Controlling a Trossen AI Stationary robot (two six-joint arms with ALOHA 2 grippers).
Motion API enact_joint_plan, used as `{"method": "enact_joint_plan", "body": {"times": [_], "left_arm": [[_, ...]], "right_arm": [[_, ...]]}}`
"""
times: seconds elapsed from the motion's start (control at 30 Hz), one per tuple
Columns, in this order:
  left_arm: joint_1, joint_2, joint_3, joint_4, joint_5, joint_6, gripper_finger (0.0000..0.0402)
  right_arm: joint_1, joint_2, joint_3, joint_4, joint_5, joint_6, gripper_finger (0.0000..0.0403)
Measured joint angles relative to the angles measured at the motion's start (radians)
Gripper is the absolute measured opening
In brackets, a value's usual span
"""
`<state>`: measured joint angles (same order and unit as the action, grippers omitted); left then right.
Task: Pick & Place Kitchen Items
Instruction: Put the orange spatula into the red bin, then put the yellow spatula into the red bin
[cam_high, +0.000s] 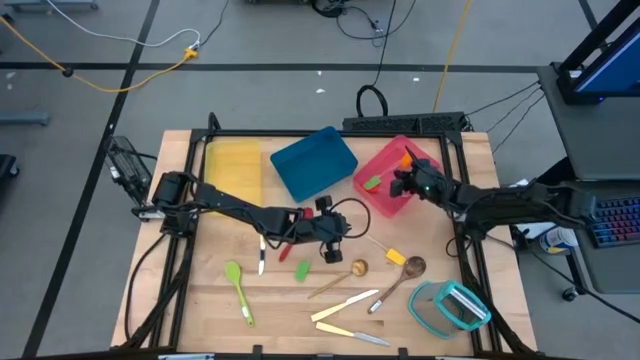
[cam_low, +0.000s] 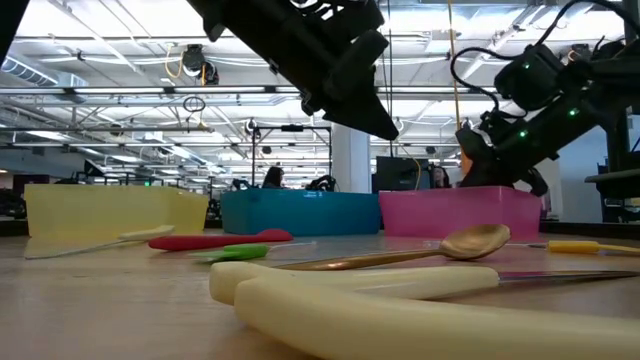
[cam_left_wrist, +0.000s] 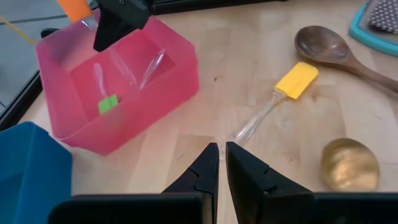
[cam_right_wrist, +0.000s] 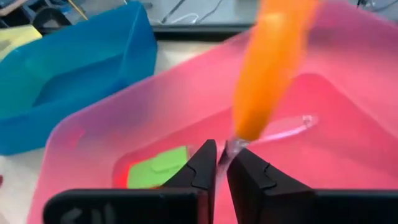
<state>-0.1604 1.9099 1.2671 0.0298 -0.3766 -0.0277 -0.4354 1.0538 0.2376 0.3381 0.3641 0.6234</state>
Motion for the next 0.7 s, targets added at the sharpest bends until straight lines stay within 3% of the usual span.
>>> {"method": "enact_joint_plan", "body": {"times": [0.47,0.7], "left_arm": [[-0.059,0.000,0.000,0.001,0.000,-0.004,0.0035],[-0.074,0.000,0.000,0.018,0.001,-0.033,0.0035]], "right_arm": [[-0.004,0.008,-0.003,0.063,0.000,-0.004,0.0151],[0.055,0.014,-0.003,0.104,-0.029,0.012,0.0177]]}}
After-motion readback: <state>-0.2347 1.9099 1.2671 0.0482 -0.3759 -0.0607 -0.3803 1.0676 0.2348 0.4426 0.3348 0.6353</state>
